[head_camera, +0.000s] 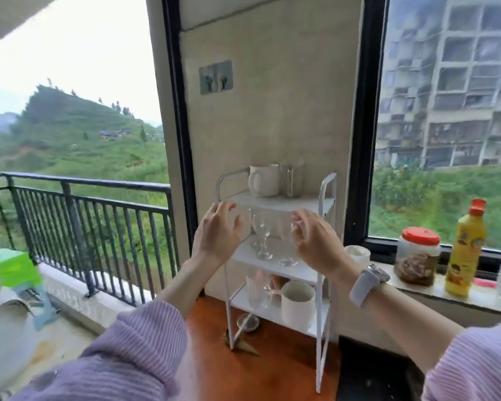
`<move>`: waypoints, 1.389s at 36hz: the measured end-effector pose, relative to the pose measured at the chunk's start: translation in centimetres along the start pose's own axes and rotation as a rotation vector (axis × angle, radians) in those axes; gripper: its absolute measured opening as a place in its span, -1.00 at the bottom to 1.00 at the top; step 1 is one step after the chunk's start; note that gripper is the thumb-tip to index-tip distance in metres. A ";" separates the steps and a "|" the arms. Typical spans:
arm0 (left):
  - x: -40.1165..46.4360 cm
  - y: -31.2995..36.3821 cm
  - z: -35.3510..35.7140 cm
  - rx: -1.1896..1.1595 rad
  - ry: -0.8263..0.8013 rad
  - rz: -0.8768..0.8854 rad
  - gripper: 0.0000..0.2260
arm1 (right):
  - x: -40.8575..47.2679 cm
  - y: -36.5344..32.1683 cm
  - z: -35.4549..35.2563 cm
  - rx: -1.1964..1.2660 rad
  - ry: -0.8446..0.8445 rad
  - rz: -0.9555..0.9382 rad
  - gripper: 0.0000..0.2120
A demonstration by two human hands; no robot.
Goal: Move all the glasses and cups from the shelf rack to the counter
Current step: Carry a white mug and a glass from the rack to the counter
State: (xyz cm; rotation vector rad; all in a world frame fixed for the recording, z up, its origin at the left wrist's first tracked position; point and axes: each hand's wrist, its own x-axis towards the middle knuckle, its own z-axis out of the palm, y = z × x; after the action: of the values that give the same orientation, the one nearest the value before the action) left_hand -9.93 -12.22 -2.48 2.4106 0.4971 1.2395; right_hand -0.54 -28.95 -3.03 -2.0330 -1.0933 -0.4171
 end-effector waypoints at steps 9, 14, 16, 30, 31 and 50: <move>12.1 -5.3 7.9 -0.176 -0.107 0.007 -0.65 | 12.2 2.8 4.6 0.016 0.217 0.281 -0.55; 17.3 -6.5 11.6 -0.228 -0.168 -0.042 -0.63 | 17.9 4.6 5.7 0.141 0.307 0.472 -0.65; 18.5 -6.5 12.9 -0.288 -0.194 -0.064 -0.74 | 19.3 5.1 6.0 0.221 0.333 0.503 -0.75; 20.9 -6.4 14.9 -0.826 -0.368 -0.214 -0.69 | 21.6 5.8 5.8 0.622 0.307 0.660 -0.64; 20.8 -6.3 14.9 -0.857 -0.385 -0.246 -0.71 | 21.5 5.9 5.7 0.603 0.327 0.668 -0.63; 11.8 -6.7 7.4 -0.771 0.101 0.065 -0.70 | 11.6 0.1 6.1 0.588 0.536 0.212 -0.48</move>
State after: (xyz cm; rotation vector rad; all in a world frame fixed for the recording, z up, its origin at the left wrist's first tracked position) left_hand 1.76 -2.08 -1.55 1.7245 -0.0489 1.2774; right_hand 5.82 -17.85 -0.12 -1.3811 -0.5707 -0.4334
